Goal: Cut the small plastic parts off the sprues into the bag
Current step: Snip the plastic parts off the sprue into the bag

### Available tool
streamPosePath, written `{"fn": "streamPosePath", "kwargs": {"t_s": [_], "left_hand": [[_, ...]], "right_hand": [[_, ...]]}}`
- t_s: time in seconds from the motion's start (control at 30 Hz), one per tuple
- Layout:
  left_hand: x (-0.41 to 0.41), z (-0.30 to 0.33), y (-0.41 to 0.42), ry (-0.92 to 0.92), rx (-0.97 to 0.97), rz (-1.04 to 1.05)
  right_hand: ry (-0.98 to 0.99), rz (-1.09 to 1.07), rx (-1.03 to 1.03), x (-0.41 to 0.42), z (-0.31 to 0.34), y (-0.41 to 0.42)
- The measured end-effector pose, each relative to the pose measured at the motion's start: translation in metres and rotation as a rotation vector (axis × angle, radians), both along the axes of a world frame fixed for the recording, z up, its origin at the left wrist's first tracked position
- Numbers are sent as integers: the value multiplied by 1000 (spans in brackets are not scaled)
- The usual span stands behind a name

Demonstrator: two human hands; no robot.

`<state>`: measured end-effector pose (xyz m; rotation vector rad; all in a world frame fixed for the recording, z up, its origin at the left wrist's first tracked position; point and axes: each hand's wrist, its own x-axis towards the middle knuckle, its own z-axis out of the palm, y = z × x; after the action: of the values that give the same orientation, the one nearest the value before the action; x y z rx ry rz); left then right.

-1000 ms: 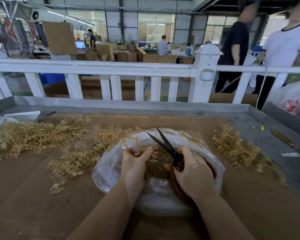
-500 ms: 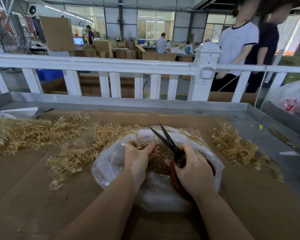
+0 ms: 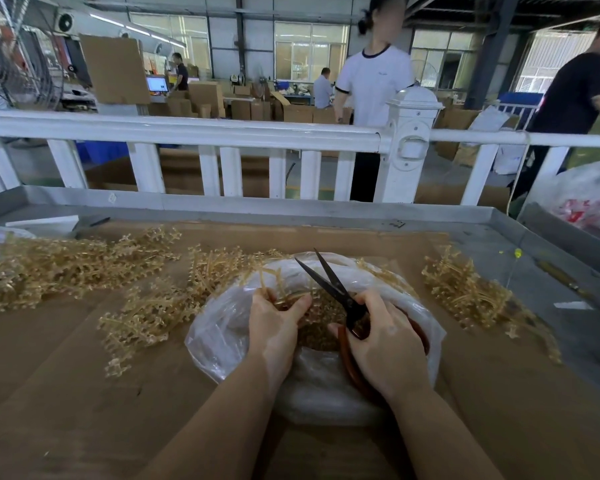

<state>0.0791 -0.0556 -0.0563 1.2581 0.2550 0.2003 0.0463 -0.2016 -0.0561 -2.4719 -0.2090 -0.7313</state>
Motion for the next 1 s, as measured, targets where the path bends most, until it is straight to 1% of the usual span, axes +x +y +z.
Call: {"fn": "streamPosePath", "kwargs": {"t_s": [0.1, 0.17, 0.3, 0.43, 0.6, 0.8, 1.0], "left_hand": [[-3, 0, 0, 22, 60, 20], [-5, 1, 1, 37, 37, 22], [-5, 3, 1, 28, -134, 33], [-4, 10, 0, 3, -390, 70], [-1, 19, -1, 42, -612, 151], [3, 24, -2, 80, -728, 195], [1, 28, -2, 66, -792, 169]], "right_hand": [[-7, -10, -1, -2, -1, 0], [-8, -14, -8, -3, -1, 0], [-31, 1, 13, -4, -1, -1], [-40, 33, 4, -4, -1, -1], [-30, 97, -42, -4, 0, -1], [8, 134, -102, -4, 0, -1], [3, 145, -100, -5, 1, 0]]}}
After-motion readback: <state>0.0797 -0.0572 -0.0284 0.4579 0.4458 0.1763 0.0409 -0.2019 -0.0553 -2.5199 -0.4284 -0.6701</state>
